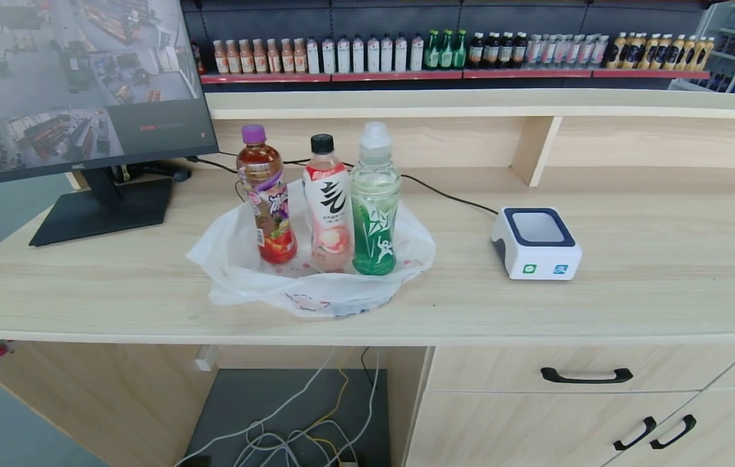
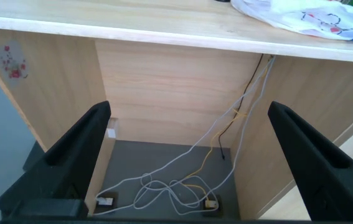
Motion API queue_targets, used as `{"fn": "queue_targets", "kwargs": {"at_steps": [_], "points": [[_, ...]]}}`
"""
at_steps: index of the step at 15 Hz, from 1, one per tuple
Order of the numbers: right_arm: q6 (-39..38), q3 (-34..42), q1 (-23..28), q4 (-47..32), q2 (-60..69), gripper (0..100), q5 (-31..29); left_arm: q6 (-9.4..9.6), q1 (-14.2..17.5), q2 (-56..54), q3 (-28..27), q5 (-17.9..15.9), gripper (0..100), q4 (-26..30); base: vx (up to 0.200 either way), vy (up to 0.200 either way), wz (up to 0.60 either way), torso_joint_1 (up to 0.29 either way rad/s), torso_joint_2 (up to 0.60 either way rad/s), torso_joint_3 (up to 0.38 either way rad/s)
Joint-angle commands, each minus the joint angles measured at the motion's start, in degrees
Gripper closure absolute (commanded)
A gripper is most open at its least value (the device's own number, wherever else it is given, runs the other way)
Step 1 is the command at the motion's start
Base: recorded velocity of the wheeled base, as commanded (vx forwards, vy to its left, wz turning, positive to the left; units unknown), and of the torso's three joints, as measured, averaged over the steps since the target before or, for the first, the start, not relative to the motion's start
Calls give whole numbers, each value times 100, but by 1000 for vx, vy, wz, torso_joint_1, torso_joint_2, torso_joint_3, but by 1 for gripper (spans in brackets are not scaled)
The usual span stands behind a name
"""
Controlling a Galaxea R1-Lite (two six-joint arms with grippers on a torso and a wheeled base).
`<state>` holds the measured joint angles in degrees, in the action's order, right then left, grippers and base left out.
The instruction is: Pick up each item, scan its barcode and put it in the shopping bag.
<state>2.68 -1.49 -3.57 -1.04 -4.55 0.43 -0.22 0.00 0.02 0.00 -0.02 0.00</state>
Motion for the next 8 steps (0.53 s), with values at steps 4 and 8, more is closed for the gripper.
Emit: {"fn": "queue_targets", "kwargs": {"at_steps": [4,8], "points": [[4,-1,-3,-2,-20,0,1,-4,0,-2,0,2,0,0,0,-200,0,0,2,2],[4,-1,-3,-2,-20,0,1,-4,0,-2,0,2,0,0,0,-200,0,2,1,0]]}}
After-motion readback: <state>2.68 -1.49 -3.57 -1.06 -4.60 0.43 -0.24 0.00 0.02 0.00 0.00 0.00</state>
